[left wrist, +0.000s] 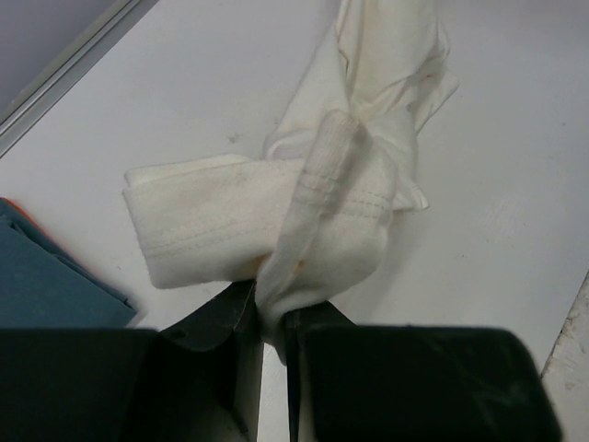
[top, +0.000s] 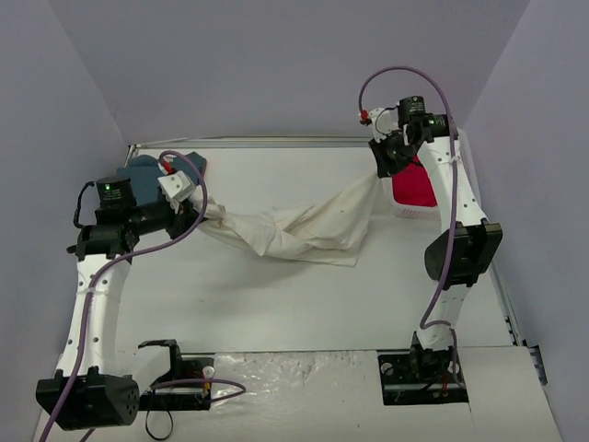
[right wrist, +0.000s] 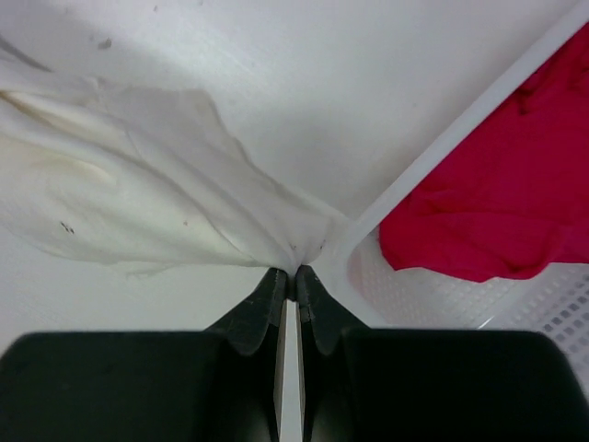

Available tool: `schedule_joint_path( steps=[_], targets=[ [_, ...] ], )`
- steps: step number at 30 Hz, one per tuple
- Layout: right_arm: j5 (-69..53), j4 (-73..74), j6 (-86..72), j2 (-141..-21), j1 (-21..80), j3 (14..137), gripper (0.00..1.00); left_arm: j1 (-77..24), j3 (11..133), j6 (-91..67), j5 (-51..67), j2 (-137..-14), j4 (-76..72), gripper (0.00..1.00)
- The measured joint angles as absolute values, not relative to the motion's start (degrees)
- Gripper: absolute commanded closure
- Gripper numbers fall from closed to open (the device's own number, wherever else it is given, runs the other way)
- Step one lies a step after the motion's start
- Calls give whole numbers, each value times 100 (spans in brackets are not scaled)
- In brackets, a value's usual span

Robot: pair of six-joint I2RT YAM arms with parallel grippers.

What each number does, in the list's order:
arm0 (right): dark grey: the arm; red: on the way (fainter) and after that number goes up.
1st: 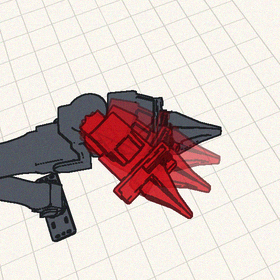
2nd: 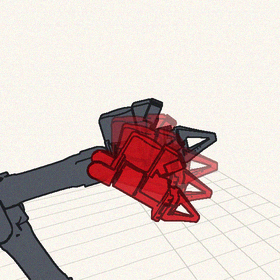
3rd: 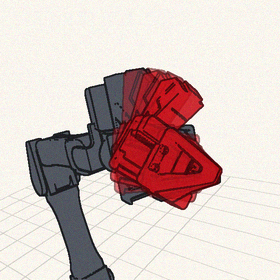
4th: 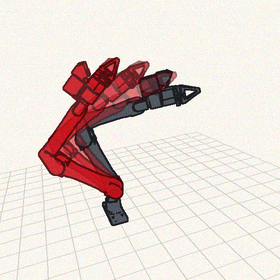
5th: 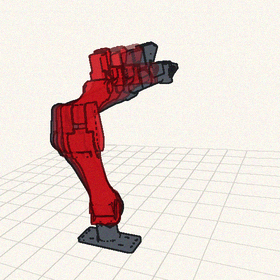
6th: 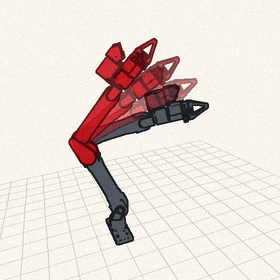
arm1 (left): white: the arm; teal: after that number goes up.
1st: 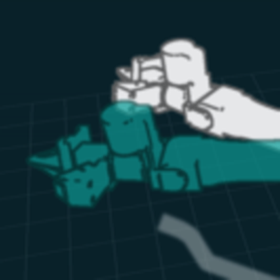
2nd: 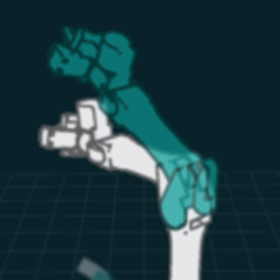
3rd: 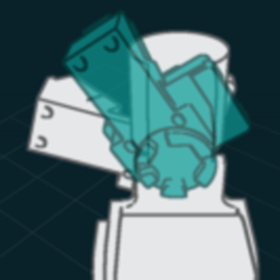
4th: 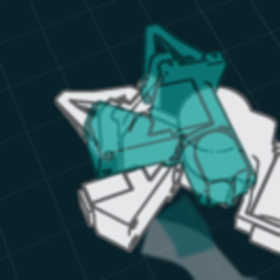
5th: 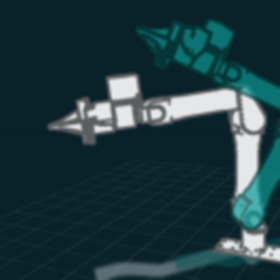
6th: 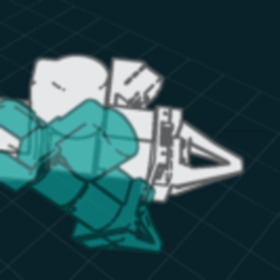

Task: Fold and stack the t-shirts
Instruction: Flatten out the tshirt

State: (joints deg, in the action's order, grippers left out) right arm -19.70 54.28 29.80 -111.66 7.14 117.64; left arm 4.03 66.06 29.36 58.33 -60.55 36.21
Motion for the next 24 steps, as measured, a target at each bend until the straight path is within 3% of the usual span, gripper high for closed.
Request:
schedule_joint_path(
  steps=[6,24],
  targets=[
    [-1621,5116,2714,-11216,707,12543,100,504,6608,3009,5806,-5636,3710,98],
    [-493,3660,2047,-11487,709,12914,100,506,6344,3994,5662,-5022,4788,98]
  ],
)
